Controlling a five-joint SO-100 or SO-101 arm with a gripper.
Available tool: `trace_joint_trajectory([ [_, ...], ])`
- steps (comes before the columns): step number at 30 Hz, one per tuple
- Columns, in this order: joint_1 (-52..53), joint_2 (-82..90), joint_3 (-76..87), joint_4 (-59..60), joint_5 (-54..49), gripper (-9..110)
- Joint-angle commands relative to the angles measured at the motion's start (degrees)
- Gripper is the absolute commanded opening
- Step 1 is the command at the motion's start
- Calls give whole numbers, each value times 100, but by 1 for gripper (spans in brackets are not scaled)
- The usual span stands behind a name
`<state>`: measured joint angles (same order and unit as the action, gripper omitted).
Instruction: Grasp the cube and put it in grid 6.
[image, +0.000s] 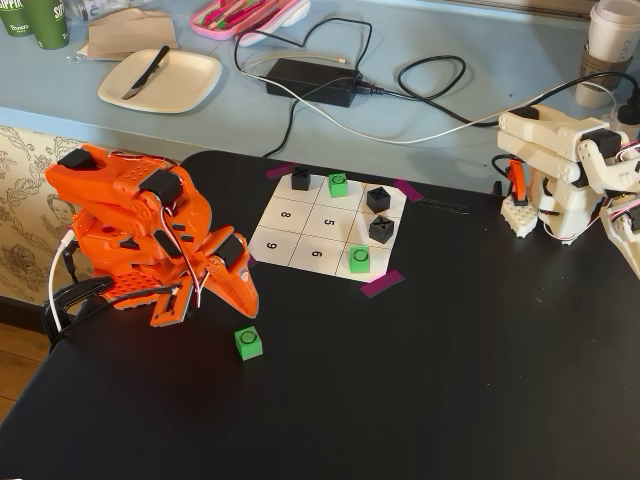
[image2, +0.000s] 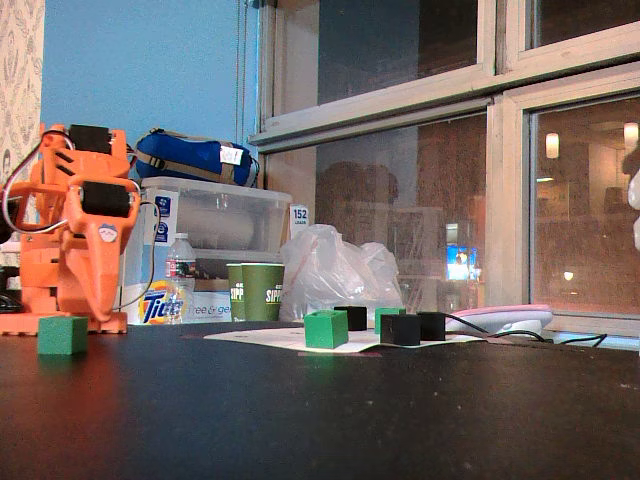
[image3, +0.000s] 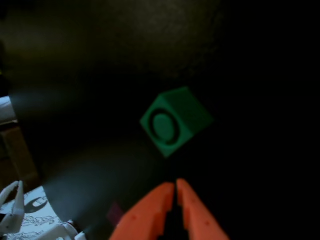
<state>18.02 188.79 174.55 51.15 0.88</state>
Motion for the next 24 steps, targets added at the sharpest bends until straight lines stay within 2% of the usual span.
trace_joint_trajectory([
  [1, -18, 26, 202, -26, -26, 0],
  [24, -18, 26, 202, -26, -26, 0],
])
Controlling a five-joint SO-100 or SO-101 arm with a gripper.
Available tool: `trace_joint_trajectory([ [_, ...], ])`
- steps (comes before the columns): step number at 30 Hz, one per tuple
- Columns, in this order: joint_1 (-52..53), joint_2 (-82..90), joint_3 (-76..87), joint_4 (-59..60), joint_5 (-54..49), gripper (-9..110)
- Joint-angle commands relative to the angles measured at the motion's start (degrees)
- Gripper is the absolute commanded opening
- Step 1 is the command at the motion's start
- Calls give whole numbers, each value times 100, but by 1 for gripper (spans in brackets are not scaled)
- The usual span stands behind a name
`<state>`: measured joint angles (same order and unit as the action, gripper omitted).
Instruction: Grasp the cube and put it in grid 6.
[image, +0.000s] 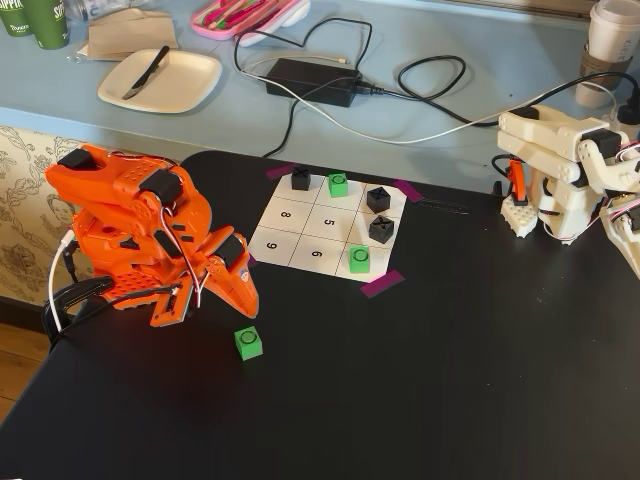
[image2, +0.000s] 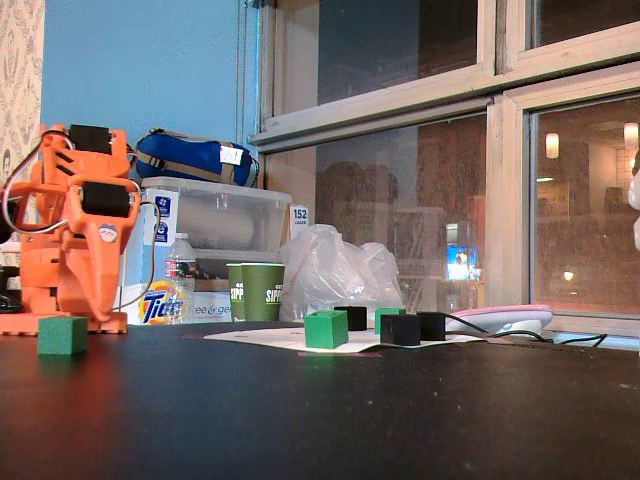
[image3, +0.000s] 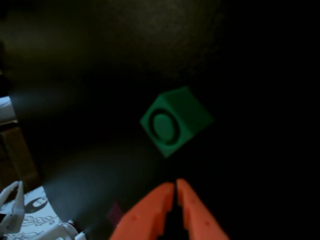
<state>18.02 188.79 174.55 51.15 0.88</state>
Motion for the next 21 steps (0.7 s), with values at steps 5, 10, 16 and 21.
trace_joint_trajectory([
  [5, -18, 26, 202, -26, -26, 0],
  [10, -18, 26, 202, -26, -26, 0],
  [16, -44, 26, 202, -26, -35, 0],
  [21, -343, 26, 202, -26, -413, 0],
])
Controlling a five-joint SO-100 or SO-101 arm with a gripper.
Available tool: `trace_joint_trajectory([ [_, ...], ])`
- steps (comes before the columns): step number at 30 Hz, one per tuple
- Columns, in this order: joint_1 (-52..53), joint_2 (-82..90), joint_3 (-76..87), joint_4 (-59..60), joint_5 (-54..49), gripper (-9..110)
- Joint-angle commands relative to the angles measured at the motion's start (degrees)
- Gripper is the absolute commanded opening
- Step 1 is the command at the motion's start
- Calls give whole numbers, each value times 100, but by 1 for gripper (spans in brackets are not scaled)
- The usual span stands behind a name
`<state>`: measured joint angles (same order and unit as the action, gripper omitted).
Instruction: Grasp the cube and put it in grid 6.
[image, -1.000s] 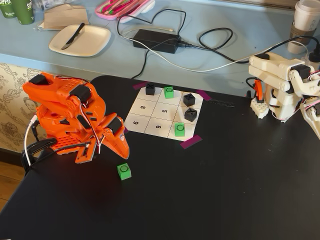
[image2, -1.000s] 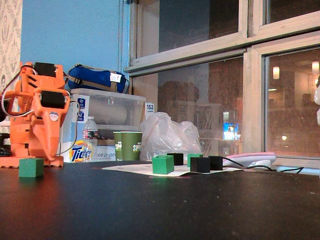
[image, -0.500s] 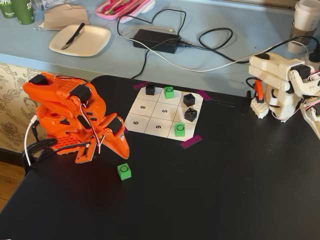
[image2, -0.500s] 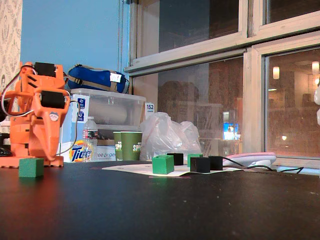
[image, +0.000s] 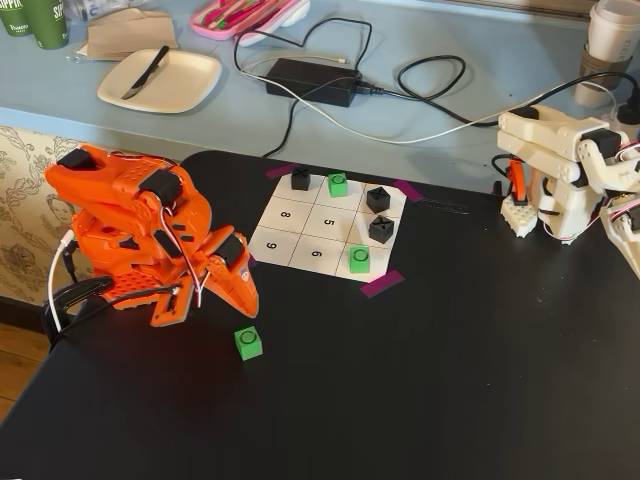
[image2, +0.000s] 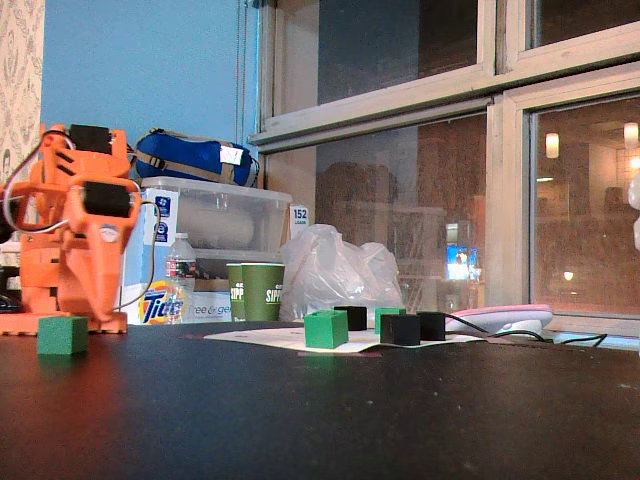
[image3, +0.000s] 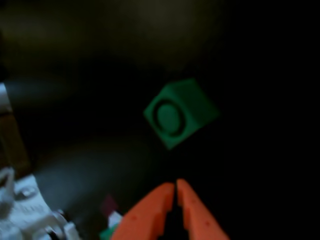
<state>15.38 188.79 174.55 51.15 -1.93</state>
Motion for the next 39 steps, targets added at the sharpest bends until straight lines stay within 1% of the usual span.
trace_joint_trajectory([
  [1, -79, 26, 202, -35, -132, 0],
  [2, -79, 26, 202, -35, -158, 0],
  [4, -105, 26, 325, -396, -343, 0],
  [7, -132, 26, 299, -281, -369, 0],
  [8, -79, 26, 185, 105, -914, 1],
  [9, -88, 26, 132, 369, -1758, 7],
  [10, -88, 35, 132, 360, -1679, 6],
  [11, -70, 35, 132, 264, -1538, 2],
  [12, -123, 9, 132, 185, -1521, 0],
  [14, -167, -316, 53, -114, -1503, 0],
  [16, -141, -1090, -369, -483, -1389, 0],
  [18, -123, -1995, -1072, -580, -1257, 0],
  [23, -123, -3858, -3349, 281, -1248, 0],
  [26, -281, -4632, -4518, 1081, -1714, 0],
  [29, -352, -5247, -5317, 1749, -2136, 0],
  [33, -97, -5897, -5968, 2338, -2742, 0],
  [39, 457, -6240, -6012, 2865, -4377, 0],
])
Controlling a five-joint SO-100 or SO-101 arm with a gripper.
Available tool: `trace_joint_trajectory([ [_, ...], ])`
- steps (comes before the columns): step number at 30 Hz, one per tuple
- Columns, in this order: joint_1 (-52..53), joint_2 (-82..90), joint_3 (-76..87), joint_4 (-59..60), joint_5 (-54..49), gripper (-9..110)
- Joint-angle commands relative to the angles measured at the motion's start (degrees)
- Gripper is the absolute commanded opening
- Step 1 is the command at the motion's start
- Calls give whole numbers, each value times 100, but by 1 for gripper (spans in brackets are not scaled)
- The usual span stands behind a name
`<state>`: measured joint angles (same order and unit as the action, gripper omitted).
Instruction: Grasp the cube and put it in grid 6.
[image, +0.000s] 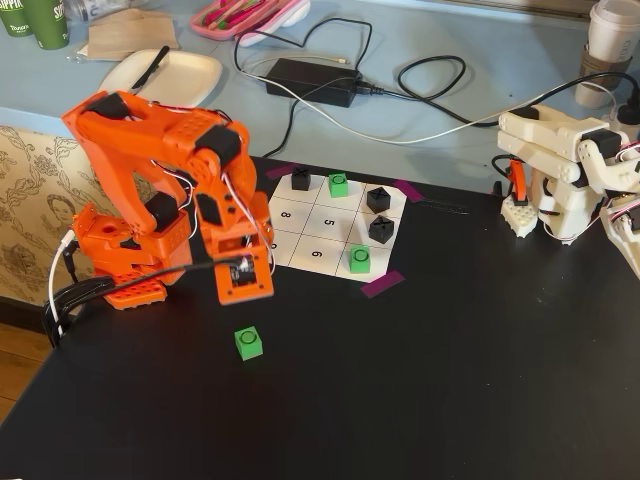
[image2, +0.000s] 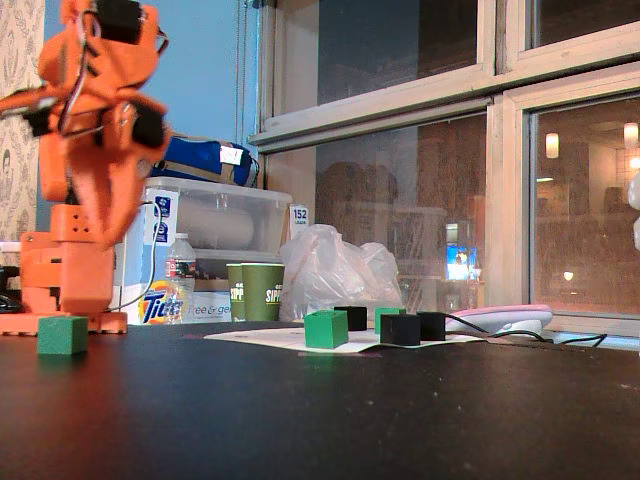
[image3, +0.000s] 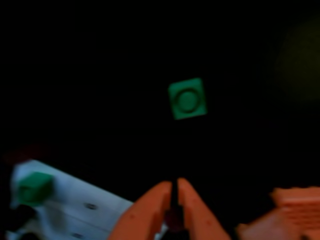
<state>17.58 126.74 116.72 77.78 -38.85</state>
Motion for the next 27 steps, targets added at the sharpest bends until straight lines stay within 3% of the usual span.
trace_joint_trajectory([
  [1, 360, -35, -220, 246, -870, 0],
  [7, 1125, 26, -158, -88, -1608, 1],
  [13, 1547, 97, -316, -492, -1846, 11],
  [22, 1494, -360, -290, -940, -1371, 27],
  [27, 1380, -817, -413, -984, -1222, 29],
])
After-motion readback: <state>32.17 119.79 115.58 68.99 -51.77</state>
